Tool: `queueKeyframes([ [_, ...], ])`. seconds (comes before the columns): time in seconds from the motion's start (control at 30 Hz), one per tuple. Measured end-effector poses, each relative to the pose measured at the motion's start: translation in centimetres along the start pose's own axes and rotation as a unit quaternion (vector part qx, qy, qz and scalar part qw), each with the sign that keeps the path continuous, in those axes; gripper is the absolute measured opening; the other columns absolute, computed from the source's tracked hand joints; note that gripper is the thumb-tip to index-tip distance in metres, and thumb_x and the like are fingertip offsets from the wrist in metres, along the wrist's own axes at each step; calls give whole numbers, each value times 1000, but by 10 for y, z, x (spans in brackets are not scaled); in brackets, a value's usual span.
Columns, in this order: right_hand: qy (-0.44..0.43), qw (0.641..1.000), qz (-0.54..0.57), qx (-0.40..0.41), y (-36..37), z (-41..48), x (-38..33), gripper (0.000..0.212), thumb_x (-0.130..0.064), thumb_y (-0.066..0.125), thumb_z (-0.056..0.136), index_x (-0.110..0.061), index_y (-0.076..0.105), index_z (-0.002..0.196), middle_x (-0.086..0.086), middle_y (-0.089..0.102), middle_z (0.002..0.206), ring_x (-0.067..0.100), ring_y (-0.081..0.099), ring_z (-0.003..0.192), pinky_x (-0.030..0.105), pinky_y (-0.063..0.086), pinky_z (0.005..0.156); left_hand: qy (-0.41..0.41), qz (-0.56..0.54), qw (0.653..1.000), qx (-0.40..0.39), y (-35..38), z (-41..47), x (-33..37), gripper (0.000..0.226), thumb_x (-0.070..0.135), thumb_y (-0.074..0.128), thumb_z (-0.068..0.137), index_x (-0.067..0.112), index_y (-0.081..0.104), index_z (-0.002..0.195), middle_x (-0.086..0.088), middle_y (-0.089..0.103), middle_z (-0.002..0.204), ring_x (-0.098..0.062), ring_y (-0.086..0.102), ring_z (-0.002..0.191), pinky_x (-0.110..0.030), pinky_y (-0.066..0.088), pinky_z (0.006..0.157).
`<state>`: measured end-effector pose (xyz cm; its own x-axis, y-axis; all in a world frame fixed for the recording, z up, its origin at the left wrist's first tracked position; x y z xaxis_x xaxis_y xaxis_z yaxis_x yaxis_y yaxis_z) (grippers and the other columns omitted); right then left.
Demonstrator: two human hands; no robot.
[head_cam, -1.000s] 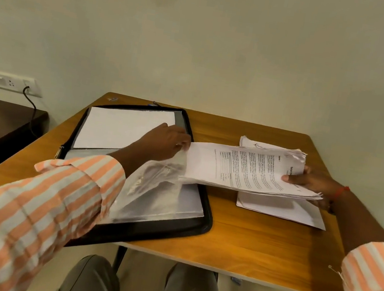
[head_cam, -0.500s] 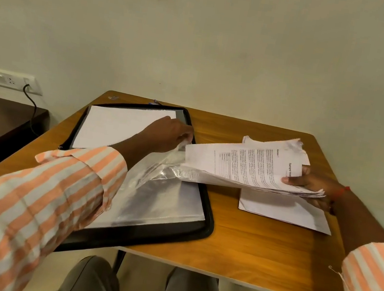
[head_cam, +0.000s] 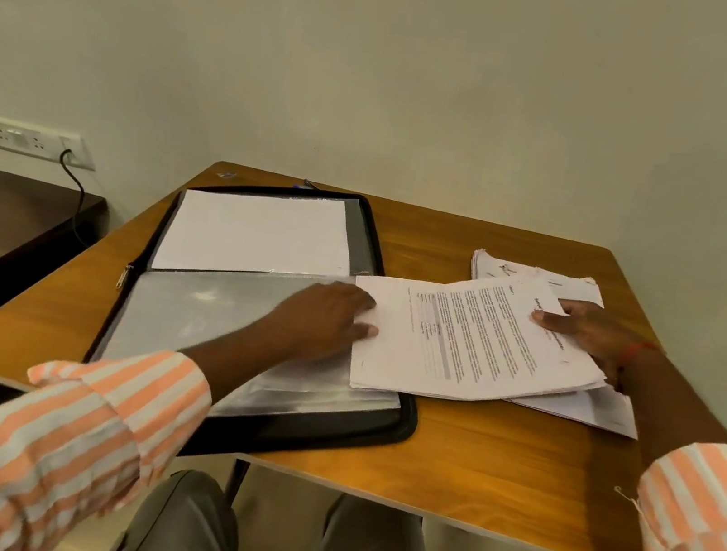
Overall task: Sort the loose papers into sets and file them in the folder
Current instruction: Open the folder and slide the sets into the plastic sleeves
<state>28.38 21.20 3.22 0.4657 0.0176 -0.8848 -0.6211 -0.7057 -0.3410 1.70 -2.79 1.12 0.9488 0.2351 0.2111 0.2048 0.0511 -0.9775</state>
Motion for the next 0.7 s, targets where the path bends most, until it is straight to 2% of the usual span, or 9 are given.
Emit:
queueKeyframes([
  [0.07,-37,996,-71,31,10,3,-8,22,-18,66,95,-9,65,115,5,73,101,5,72,66,17,51,48,8,21,999,-26,16,-10,3,72,65,30,101,24,25,159,0,22,167,-21,24,152,-42,22,124],
  [0.1,-47,995,-79,34,16,3,-11,21,-18,65,96,-9,64,116,2,72,100,2,71,64,14,48,48,8,25,999,-32,20,-12,4,76,68,26,100,24,19,161,1,15,169,-20,16,154,-42,17,126],
  [0.2,-35,998,-46,18,25,4,-12,21,-14,64,97,-8,64,116,3,73,99,9,73,65,17,50,48,6,34,999,-40,26,-14,4,82,72,20,98,24,9,162,3,4,170,-17,4,156,-40,6,126],
  [0.3,-9,997,-38,73,14,5,-11,21,-10,62,97,-3,65,117,10,71,98,16,71,60,20,50,44,8,33,998,-46,26,-16,8,84,73,19,97,22,3,162,2,-2,170,-17,-1,156,-38,2,126],
  [0.43,-37,983,-145,109,37,12,-18,19,-15,64,97,-6,70,113,10,70,109,19,65,79,24,44,59,5,26,999,-43,33,-16,10,86,74,17,96,21,-1,162,2,-5,170,-17,-4,156,-38,-1,126],
  [0.5,-46,988,-132,73,69,15,-23,21,-16,63,97,-6,69,115,9,71,109,19,66,84,26,46,63,7,17,999,-38,35,-17,9,86,74,17,96,22,-1,162,2,-5,170,-16,-4,156,-36,-3,125],
  [0.6,-45,990,-129,29,103,19,-23,25,-19,65,96,-7,68,118,8,71,114,23,68,98,33,53,77,11,7,999,-30,35,-18,7,86,75,15,95,23,0,162,3,-4,170,-15,-5,156,-33,-6,122],
  [0.7,-62,976,-168,123,96,20,-25,23,-21,70,93,-9,71,112,6,67,120,25,61,108,33,48,88,11,-1,1000,-19,36,-19,6,85,74,14,96,23,1,162,3,-3,170,-15,-5,156,-34,-3,124],
])
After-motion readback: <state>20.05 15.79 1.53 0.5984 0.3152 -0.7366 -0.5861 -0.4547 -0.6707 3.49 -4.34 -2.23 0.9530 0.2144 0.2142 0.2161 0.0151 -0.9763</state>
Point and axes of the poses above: each hand's wrist, its own z-axis towards the middle knuckle, its own y-axis out of the palm, x = y × z, the point moved 6 cm from there along z, towards the middle knuckle
